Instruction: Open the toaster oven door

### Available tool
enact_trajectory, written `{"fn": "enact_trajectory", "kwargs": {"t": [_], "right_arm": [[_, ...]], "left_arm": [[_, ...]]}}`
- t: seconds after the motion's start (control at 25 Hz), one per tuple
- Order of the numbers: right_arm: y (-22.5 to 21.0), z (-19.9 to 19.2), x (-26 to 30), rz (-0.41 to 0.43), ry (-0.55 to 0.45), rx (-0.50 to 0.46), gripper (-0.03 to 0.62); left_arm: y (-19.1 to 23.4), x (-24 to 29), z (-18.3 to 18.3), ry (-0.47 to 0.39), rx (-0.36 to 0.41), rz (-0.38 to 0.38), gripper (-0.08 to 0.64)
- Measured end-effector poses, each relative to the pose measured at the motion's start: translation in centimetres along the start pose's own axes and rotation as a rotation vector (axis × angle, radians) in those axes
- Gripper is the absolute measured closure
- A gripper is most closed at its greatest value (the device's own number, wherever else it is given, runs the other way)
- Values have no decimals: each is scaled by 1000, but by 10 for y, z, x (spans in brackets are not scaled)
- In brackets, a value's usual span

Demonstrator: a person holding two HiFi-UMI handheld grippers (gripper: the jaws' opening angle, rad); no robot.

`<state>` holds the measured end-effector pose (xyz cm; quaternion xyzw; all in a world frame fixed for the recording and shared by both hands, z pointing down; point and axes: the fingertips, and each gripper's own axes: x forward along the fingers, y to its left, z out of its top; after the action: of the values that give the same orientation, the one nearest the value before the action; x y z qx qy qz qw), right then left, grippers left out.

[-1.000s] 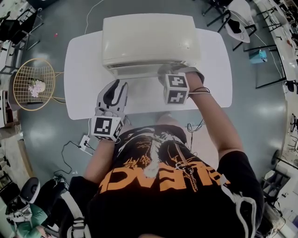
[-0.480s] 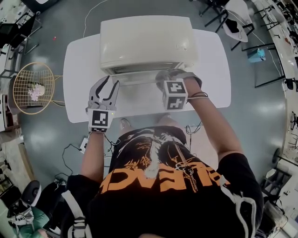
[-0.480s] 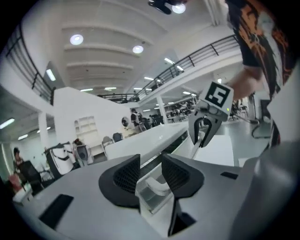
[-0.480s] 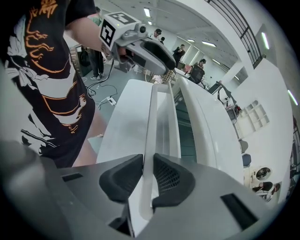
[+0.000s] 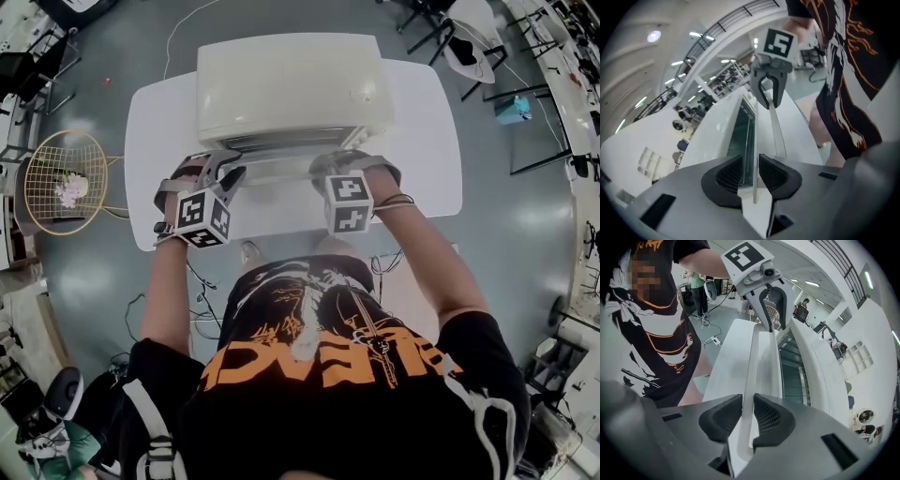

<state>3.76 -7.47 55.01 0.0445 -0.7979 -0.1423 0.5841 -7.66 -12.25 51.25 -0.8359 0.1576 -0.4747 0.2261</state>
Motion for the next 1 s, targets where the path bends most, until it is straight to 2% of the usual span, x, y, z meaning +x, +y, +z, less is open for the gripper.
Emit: {"fn": "enact_trajectory", "kwargs": {"t": [0.08,0.16,0.28,0.4,0.6,0.76,0.88,1.0], "right_arm": [[1,-1,1,0,1,4,500],[-1,-1,1,-4,2,8,501],[-3,2,-3,-14,3,-1,500],[-2,3,-2,-9,8,-2,500],[3,3,0,-7,19,-18,497],[6,8,-8,-28,16,-71,491],[3,21,-28,-32,-52,-46,487],[-15,37,-52,-43,-184,68,497]], "left_arm": [[-6,10,-3,87,94,-61,443],[-12,21,-4,141,136,-103,470],[-20,35,-3,212,159,-147,485],[-23,46,-1,255,133,-186,502],[-26,45,-2,240,39,-191,517],[-30,45,-1,222,18,-181,518],[-36,44,0,218,20,-177,522],[-44,42,0,211,21,-183,522]]}}
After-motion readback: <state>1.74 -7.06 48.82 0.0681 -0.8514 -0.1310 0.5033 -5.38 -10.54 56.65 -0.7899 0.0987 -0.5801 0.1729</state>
